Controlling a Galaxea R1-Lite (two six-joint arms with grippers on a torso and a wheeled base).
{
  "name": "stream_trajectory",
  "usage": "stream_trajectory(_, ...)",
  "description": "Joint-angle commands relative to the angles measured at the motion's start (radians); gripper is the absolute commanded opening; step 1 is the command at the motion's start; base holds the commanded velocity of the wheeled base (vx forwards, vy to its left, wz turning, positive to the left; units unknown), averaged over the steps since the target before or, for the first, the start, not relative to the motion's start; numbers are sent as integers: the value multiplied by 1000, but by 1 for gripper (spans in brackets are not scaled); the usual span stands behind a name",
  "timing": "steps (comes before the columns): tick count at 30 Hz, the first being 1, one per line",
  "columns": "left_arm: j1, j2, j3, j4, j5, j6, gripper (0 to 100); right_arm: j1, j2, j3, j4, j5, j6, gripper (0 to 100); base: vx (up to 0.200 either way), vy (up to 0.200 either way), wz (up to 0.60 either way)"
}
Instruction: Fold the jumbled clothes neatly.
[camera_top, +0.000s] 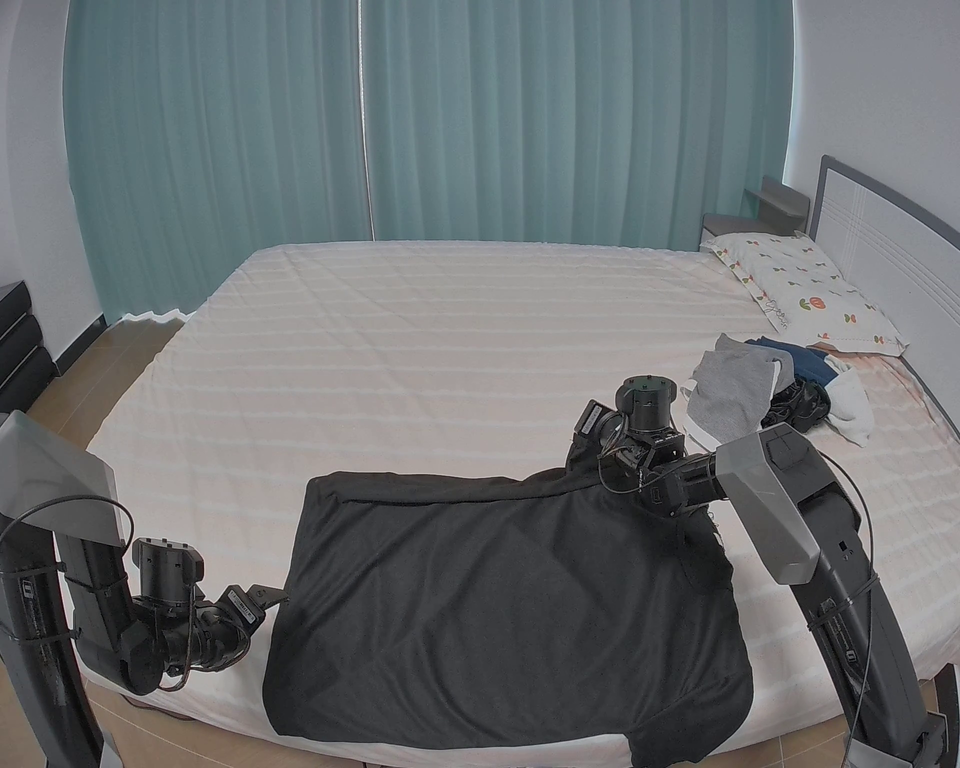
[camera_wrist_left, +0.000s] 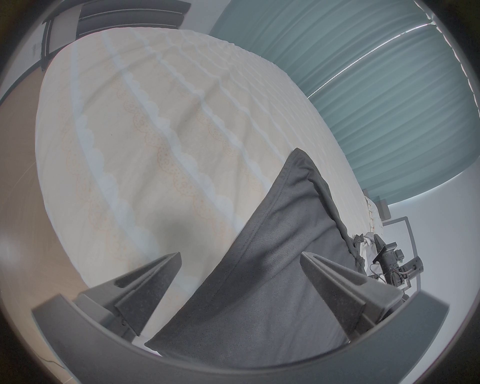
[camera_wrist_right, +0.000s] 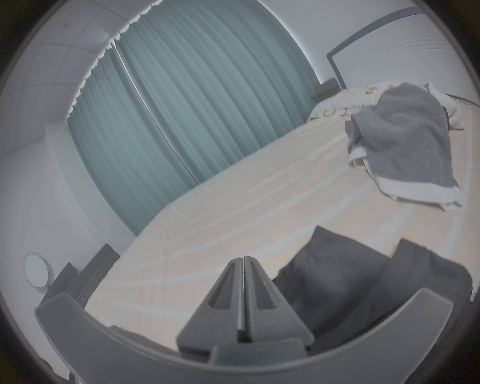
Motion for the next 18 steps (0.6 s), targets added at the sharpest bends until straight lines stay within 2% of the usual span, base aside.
stream_trajectory(1,0,1,1,0,-1,-1,100,-12,-2,1,-2,5,-4,0,0,0,0)
stream_trajectory(6,0,1,1,0,-1,-1,100,-52,-71,26,124,32,-9,0,0,0,0)
stream_trajectory(7,0,1,1,0,-1,-1,100,-52,-71,26,124,32,-9,100,0,0,0)
stream_trajectory(8,0,1,1,0,-1,-1,100,-72,-104,65,131,69,-10,100,0,0,0)
stream_trajectory(13,0,-8,-2,0,-1,-3,100,-120,-191,214,142,163,-10,100,0,0,0)
stream_trajectory(18,0,-48,-63,1,9,-61,100,-158,-237,287,153,221,-13,100,0,0,0)
